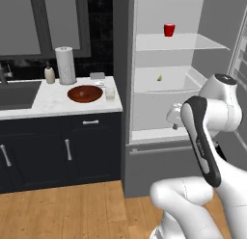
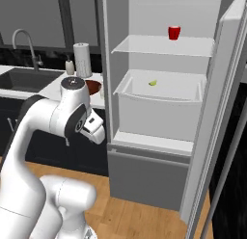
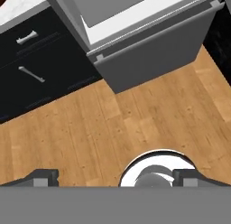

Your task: Grab a lemon wedge from the fridge and one ice cube from the ice bowl, and put them in the glass of lemonade.

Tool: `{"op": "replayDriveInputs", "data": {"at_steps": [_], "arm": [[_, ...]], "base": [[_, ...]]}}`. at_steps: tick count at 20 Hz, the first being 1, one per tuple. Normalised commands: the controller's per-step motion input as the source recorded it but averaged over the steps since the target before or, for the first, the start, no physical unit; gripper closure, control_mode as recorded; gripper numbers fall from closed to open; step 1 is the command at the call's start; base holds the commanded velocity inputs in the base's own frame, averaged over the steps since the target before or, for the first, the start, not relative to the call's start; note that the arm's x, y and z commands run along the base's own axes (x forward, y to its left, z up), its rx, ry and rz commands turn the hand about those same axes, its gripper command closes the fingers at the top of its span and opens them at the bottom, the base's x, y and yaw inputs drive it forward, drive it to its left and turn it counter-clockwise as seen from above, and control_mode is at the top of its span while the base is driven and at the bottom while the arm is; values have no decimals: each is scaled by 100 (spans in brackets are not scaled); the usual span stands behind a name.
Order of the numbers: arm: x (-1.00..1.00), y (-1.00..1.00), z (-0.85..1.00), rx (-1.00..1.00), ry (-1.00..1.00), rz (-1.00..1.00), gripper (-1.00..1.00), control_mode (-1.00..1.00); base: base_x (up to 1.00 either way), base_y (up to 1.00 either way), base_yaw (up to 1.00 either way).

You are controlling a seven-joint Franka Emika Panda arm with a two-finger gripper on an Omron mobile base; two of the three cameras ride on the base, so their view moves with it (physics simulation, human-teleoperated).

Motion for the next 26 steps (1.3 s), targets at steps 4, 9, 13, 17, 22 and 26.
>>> {"op": "replayDriveInputs", "data": {"at_steps": [4,9,13,17,22,26], "arm": [[2,0,0,-2,1,-8,-100,-100],[0,1,0,-8,4,-11,-100,-100],[0,0,0,-4,12,-1,-100,-100],[-3,-30,-1,-1,-7,0,-100,100],[0,0,0,0,0,0,-100,100],[0,0,0,0,0,0,-100,100]], "base": [[0,0,0],[0,0,0],[0,0,0],[0,-18,0],[24,-47,0],[50,-33,0]]}}
